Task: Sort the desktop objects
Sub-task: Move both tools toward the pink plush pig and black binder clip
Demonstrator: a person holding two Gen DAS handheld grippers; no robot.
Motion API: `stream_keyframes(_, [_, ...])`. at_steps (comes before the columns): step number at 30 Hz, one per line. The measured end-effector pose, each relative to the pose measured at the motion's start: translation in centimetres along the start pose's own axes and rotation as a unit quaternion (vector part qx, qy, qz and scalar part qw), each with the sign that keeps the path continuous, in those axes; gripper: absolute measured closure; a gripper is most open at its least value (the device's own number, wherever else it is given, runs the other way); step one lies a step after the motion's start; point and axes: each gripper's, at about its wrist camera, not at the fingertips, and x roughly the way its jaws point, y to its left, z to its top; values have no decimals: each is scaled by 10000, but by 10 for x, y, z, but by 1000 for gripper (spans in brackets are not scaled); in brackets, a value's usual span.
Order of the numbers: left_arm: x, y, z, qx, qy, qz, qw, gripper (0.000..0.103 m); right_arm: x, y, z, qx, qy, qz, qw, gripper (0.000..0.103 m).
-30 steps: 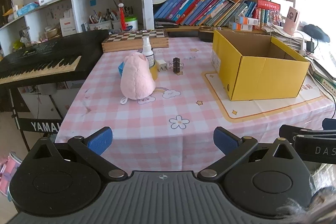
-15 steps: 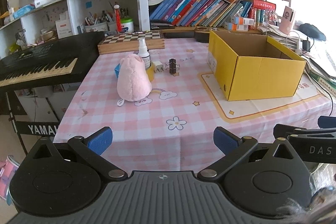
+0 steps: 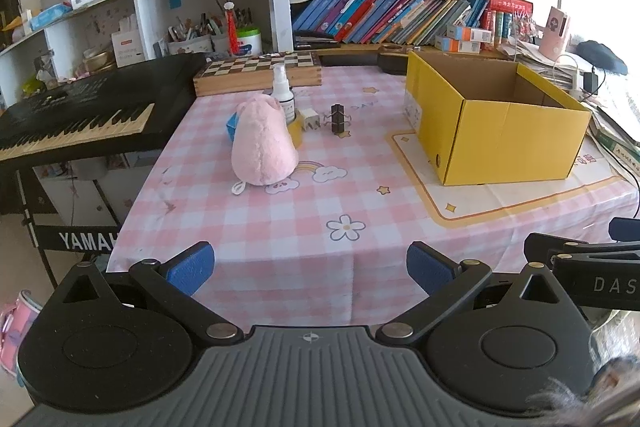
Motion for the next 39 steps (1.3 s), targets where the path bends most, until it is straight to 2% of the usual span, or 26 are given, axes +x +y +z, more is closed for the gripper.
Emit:
stream_keyframes(10, [3, 5, -2, -49, 29, -59, 10000, 0, 1, 7, 0, -84, -5, 70, 9999, 0])
stream_keyframes(39, [4, 44, -1, -374, 85, 265, 9989, 0, 8, 51, 11, -470, -95, 605, 9970, 0])
